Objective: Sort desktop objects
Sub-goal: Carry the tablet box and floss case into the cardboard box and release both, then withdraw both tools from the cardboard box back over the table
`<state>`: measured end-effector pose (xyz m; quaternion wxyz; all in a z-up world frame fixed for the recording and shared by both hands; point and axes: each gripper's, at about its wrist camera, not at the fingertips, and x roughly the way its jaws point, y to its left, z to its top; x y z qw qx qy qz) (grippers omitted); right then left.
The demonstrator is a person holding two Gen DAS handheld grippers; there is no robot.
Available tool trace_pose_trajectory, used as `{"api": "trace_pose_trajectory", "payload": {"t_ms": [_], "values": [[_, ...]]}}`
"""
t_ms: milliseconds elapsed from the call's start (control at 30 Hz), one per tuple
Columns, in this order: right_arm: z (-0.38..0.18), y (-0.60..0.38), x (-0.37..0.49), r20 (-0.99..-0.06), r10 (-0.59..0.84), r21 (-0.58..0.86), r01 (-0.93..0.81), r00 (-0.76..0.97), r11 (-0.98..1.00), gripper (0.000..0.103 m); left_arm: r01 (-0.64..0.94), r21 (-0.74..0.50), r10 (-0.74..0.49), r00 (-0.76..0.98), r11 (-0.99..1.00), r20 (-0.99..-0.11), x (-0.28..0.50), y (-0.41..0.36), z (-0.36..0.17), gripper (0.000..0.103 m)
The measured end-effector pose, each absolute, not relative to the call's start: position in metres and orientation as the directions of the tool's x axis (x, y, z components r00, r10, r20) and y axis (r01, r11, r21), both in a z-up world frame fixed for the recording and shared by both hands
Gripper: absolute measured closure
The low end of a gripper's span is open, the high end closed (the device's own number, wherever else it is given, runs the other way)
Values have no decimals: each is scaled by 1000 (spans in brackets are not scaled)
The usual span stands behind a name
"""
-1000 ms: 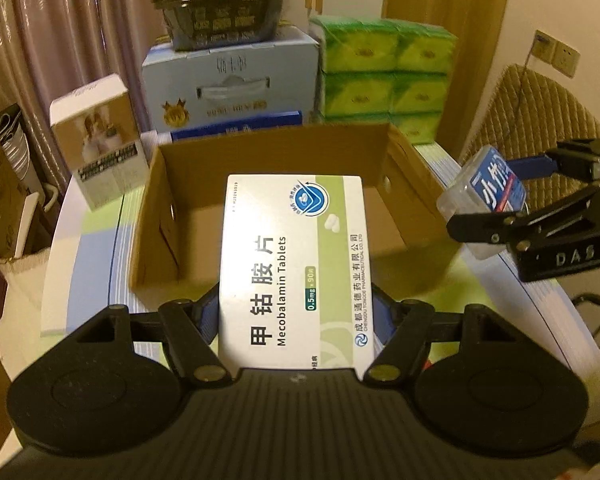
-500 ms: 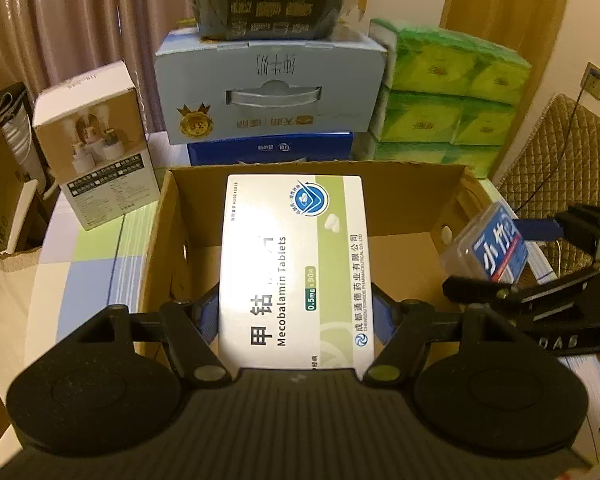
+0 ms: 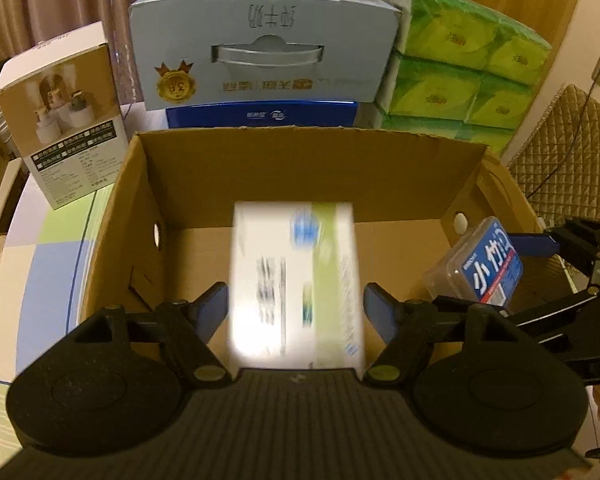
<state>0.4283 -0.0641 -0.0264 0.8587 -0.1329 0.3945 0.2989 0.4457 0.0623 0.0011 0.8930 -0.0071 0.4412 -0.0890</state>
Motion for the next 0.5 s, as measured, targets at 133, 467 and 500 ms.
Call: {"api": "trace_pose_trajectory", "payload": {"t_ms": [133, 467, 500], "values": [[-29, -66, 429, -759, 406, 7, -617, 509, 787, 19, 148, -79, -154, 613, 986, -775, 440, 67, 4, 32], [-25, -64, 430, -742, 425, 36, -602, 519, 798, 2, 146, -64, -144, 644, 987, -752, 422, 73, 19, 32], [-23, -65, 429, -733, 425, 31, -598, 531, 801, 2, 144, -65, -143, 646, 987, -749, 420, 74, 21, 32]]}}
